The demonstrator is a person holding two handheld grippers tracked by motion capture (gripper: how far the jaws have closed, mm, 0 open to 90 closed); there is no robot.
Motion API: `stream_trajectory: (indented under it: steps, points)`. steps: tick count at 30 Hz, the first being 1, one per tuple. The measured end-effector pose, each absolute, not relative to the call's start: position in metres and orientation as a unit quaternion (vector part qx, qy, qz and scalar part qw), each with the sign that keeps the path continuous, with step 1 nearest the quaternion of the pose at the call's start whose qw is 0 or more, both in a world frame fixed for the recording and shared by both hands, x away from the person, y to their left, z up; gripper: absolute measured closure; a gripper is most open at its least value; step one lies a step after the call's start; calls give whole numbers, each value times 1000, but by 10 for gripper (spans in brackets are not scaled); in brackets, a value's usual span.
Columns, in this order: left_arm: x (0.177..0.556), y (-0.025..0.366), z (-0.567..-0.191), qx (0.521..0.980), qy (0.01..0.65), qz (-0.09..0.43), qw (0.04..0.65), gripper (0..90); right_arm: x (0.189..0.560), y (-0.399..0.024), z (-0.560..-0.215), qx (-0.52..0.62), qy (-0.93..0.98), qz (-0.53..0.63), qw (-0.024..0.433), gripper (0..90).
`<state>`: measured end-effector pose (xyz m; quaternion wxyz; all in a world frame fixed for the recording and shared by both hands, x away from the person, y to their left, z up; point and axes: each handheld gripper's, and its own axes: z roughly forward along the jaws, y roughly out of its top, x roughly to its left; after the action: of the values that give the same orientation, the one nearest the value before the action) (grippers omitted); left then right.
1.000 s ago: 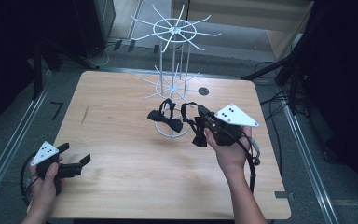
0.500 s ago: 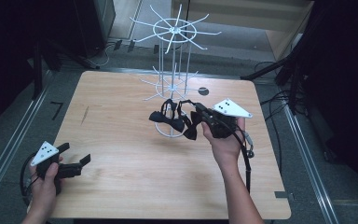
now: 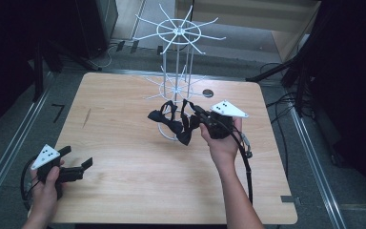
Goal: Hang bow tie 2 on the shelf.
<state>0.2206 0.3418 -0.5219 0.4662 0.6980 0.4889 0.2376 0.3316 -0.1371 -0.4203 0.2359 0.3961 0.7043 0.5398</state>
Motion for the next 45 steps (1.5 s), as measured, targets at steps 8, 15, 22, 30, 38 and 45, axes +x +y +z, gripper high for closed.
stream_trajectory:
  steps: [8,15,22,30,38,45]
  points:
    - [220,342,-522,698,489,239,465,0,330,-148,-433,404,697,550,221,756]
    - [220,342,-522,698,490,240,464,0,323,-161,-440,412,694,549,217,578]
    - [220,342,-522,698,489,241,464,0,315,-172,-445,410,696,548,218,401]
    - [220,341,-522,698,490,241,463,0,304,-180,-454,410,701,544,212,206]
    - [220,341,-522,699,489,242,462,0,293,-192,-462,412,701,538,220,101]
    - [220,340,-522,701,486,244,460,0,283,-208,-473,424,700,532,217,63]
